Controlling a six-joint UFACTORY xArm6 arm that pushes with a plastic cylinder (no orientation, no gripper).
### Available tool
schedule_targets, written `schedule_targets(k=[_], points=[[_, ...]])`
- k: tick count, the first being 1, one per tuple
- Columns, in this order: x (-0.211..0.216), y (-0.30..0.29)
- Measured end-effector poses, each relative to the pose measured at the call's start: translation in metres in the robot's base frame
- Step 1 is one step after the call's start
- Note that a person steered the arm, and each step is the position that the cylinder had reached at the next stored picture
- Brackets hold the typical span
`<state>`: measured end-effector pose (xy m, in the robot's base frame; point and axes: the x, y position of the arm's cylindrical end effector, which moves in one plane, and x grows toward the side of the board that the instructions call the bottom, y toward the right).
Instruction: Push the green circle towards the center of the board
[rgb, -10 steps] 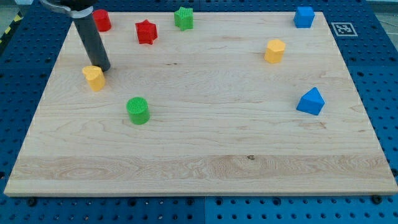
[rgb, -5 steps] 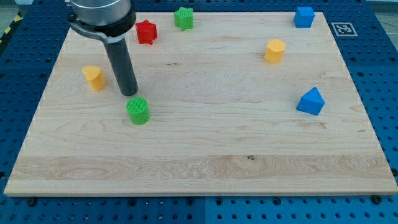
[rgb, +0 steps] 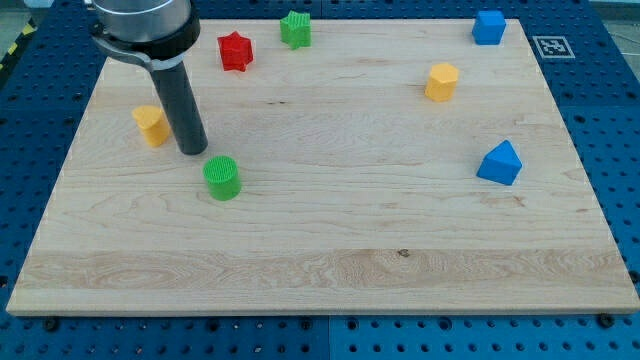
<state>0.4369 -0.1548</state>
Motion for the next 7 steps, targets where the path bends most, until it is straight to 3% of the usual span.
schedule_targets(k=[1,5,7], points=[[0.020,0.001],[0.028,0.002],[0.067,0.014]])
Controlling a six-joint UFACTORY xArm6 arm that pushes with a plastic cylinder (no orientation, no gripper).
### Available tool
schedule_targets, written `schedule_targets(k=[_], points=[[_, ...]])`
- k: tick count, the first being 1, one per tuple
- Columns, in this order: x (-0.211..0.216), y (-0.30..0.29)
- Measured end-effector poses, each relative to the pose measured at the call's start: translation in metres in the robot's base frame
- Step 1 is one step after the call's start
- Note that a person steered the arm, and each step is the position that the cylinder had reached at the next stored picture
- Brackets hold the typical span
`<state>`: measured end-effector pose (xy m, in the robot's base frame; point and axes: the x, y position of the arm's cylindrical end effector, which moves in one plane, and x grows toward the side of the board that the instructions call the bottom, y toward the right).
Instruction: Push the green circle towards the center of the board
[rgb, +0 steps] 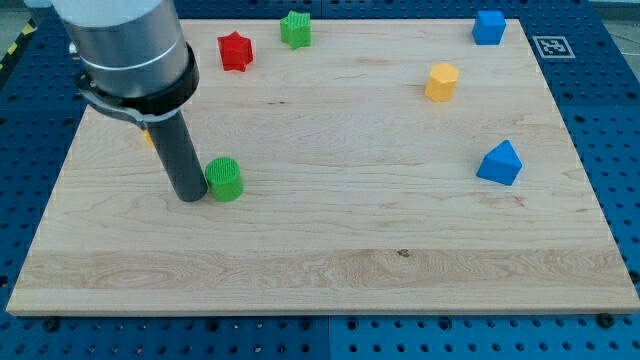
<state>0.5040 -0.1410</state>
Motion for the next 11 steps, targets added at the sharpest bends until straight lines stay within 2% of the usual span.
schedule_targets(k=[2,6,8,11], points=[[0.011,0.020],[0.003,0.027],[-0.015,0.035],[-0.013,0.047]])
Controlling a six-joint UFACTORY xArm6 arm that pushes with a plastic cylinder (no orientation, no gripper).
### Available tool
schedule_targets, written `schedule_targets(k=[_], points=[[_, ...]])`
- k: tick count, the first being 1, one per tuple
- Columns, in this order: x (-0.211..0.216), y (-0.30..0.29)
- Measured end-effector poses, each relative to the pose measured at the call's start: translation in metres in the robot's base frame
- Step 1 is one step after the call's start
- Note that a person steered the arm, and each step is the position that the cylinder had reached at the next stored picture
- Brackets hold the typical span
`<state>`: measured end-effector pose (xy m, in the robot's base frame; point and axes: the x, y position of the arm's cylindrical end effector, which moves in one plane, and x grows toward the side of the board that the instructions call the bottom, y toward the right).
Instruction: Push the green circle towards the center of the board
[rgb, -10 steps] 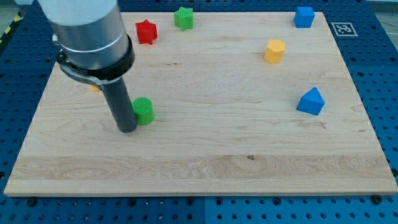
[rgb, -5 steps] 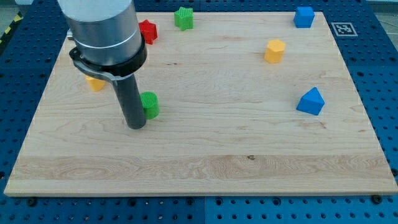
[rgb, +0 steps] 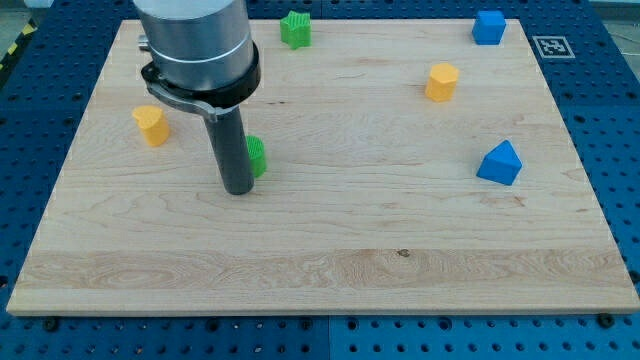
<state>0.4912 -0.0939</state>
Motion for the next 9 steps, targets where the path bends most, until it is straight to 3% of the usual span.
schedule_targets(k=[5,9], points=[[-0.016,-0.016],[-0.033,0.009]])
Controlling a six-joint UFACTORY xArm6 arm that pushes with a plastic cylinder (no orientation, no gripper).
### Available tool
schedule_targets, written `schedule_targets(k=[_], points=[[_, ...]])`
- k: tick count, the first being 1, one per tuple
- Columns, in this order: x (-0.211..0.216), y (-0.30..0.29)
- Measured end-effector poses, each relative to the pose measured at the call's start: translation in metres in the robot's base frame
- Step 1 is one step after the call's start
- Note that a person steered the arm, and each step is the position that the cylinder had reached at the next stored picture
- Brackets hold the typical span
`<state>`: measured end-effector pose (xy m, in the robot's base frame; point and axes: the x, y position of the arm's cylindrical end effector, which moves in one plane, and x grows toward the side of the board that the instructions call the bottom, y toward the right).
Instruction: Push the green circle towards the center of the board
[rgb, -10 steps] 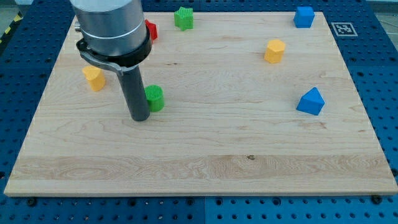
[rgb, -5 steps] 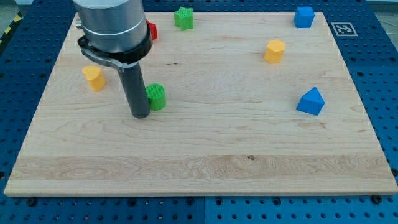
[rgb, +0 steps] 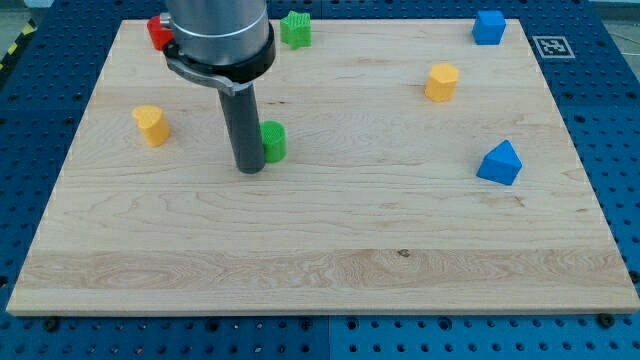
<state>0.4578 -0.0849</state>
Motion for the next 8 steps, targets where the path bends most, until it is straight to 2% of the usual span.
schedule_targets(k=[8], points=[[-0.042,0.029]])
